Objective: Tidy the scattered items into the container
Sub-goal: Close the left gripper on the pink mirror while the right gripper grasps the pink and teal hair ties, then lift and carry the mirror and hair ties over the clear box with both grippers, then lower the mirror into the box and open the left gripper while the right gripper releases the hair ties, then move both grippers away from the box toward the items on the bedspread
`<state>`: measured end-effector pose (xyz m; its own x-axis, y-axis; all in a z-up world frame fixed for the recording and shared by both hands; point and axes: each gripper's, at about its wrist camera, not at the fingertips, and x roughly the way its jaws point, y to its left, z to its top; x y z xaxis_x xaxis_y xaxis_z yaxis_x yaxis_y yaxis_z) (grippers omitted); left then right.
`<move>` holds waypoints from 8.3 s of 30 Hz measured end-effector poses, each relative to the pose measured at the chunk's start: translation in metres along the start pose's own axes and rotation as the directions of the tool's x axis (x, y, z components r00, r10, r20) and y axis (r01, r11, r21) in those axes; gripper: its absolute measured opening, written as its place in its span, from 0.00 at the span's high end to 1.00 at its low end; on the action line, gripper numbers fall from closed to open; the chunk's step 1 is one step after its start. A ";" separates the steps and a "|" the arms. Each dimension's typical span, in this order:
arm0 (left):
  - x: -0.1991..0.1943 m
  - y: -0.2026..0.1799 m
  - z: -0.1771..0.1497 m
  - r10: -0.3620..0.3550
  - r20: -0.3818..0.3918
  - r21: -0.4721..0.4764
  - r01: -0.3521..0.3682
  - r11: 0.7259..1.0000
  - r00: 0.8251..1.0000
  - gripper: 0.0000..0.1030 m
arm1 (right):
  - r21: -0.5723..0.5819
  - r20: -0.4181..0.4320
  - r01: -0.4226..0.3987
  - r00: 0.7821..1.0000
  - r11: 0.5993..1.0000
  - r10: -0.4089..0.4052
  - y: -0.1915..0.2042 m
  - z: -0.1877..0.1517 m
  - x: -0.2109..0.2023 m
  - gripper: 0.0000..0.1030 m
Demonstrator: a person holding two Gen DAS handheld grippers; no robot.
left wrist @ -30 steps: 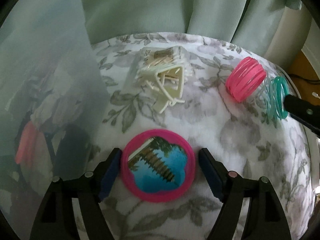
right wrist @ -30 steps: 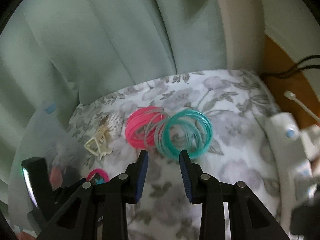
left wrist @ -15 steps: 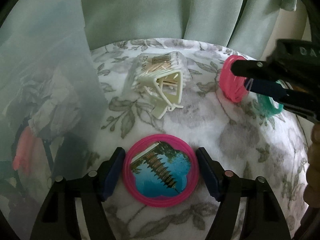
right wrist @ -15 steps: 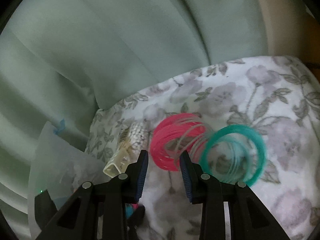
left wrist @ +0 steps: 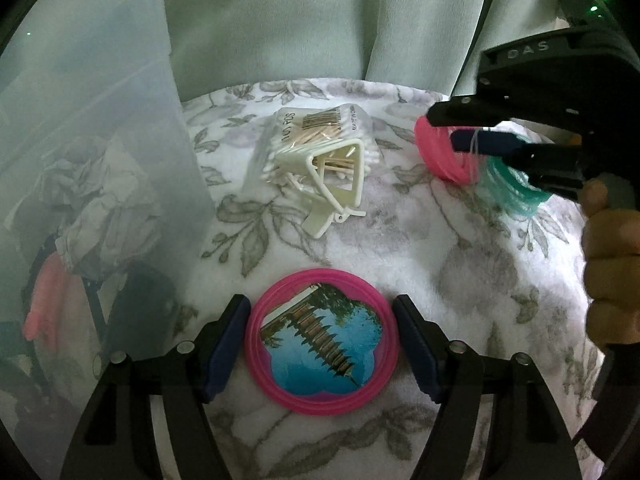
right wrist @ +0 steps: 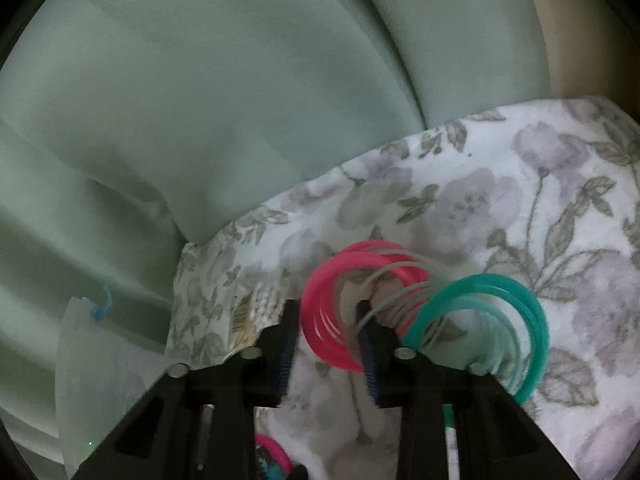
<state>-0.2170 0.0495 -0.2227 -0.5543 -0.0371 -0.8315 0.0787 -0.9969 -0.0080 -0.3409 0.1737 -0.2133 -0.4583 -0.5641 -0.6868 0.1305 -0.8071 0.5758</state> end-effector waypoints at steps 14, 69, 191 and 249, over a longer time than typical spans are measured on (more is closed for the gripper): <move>-0.015 -0.007 -0.007 0.001 -0.038 0.006 -0.001 1.000 0.999 0.28 | 0.064 0.142 -0.045 0.989 0.997 0.036 -0.022 -0.041 -0.096 0.92; -0.326 0.096 0.007 -0.001 0.518 -0.140 0.086 0.986 0.855 0.29 | -0.302 0.483 -0.206 0.809 0.931 0.336 0.173 -0.148 -0.355 0.92; -0.244 0.215 0.002 -0.032 0.243 -0.335 0.115 0.935 0.970 0.25 | -0.354 -0.071 -0.147 0.989 0.924 0.130 0.283 -0.144 -0.140 0.62; -0.290 0.140 -0.033 -0.151 0.359 -0.350 0.283 0.893 0.921 0.17 | -0.227 0.220 -0.213 0.939 0.951 0.263 0.155 -0.187 -0.278 0.00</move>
<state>-0.0174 -0.0774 -0.0009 -0.8200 0.0914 -0.5651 0.2032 -0.8765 -0.4365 -0.0293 0.1725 -0.0161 -0.5899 -0.7035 -0.3963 0.4206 -0.6867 0.5929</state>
